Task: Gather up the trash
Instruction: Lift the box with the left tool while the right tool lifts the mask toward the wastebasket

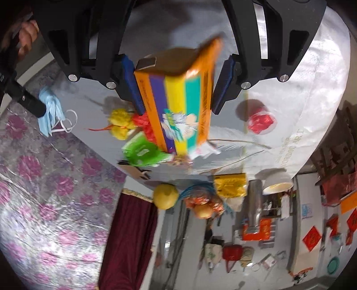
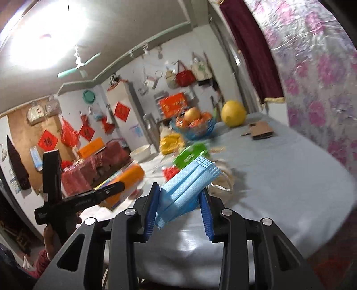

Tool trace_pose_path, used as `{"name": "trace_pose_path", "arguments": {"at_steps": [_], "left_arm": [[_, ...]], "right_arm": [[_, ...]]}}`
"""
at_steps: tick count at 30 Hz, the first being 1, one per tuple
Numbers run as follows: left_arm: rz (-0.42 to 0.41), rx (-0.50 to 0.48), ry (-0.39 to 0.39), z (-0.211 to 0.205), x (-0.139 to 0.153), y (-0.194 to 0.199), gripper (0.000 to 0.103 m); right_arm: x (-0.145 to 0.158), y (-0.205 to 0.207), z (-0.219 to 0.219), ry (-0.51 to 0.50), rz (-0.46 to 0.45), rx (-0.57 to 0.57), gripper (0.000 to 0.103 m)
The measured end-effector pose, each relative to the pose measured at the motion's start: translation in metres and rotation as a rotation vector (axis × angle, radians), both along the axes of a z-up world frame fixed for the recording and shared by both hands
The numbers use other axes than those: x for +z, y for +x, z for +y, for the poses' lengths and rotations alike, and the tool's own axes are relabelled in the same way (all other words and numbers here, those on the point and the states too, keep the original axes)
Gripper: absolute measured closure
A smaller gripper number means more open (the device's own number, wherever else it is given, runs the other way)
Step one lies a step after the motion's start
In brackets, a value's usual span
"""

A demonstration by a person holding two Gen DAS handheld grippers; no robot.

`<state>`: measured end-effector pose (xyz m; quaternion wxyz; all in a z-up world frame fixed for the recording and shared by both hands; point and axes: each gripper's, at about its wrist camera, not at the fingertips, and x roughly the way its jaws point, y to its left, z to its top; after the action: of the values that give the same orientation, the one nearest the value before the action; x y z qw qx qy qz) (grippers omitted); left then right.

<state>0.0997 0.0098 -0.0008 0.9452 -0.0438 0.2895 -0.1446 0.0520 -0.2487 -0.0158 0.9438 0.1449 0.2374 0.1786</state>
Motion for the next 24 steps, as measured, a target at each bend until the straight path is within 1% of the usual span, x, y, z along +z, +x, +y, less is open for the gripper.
{"name": "trace_pose_path", "arguments": {"at_steps": [4, 6, 7, 9, 10, 12, 13, 14, 16, 18, 19, 20, 22, 23, 24], "left_arm": [[-0.011, -0.064, 0.019, -0.031, 0.007, -0.008, 0.044], [-0.011, -0.101, 0.022, -0.045, 0.008, -0.010, 0.045], [-0.011, -0.129, 0.021, -0.055, 0.008, -0.010, 0.046], [-0.013, -0.151, 0.035, -0.068, 0.002, -0.006, 0.048], [-0.022, -0.160, 0.041, -0.075, -0.005, 0.000, 0.049], [-0.027, -0.137, 0.067, -0.082, -0.020, 0.010, 0.049], [-0.019, -0.118, 0.075, -0.083, -0.035, 0.018, 0.050], [-0.036, -0.115, 0.060, -0.082, -0.039, 0.018, 0.050], [-0.073, -0.105, 0.066, -0.080, -0.038, 0.013, 0.050], [-0.088, -0.114, 0.086, -0.081, -0.039, 0.013, 0.048], [-0.100, -0.110, 0.102, -0.080, -0.040, 0.013, 0.043], [-0.110, -0.080, 0.130, -0.077, -0.043, 0.014, 0.031], [-0.115, -0.018, 0.149, -0.068, -0.049, 0.018, 0.020], [-0.109, 0.024, 0.159, -0.060, -0.054, 0.020, 0.020], [-0.093, 0.041, 0.158, -0.053, -0.057, 0.022, 0.020]], "right_arm": [[0.000, -0.019, -0.030, 0.001, -0.005, -0.069, 0.067], [-0.005, -0.030, -0.046, 0.008, 0.003, -0.107, 0.067], [-0.007, -0.033, -0.056, 0.018, 0.011, -0.128, 0.067], [-0.014, -0.037, -0.070, 0.048, 0.023, -0.157, 0.067], [-0.019, -0.039, -0.075, 0.057, 0.028, -0.165, 0.067], [-0.025, -0.042, -0.085, 0.070, 0.037, -0.176, 0.067], [-0.028, -0.043, -0.089, 0.073, 0.040, -0.177, 0.067], [-0.029, -0.043, -0.092, 0.074, 0.041, -0.179, 0.067], [-0.034, -0.041, -0.095, 0.076, 0.050, -0.186, 0.067], [-0.038, -0.039, -0.094, 0.088, 0.064, -0.181, 0.067], [-0.041, -0.037, -0.092, 0.088, 0.074, -0.175, 0.067], [-0.043, -0.035, -0.090, 0.081, 0.083, -0.172, 0.067], [-0.044, -0.034, -0.083, 0.070, 0.092, -0.165, 0.067], [-0.044, -0.032, -0.081, 0.066, 0.094, -0.159, 0.067], [-0.045, -0.031, -0.079, 0.061, 0.096, -0.154, 0.067]]}}
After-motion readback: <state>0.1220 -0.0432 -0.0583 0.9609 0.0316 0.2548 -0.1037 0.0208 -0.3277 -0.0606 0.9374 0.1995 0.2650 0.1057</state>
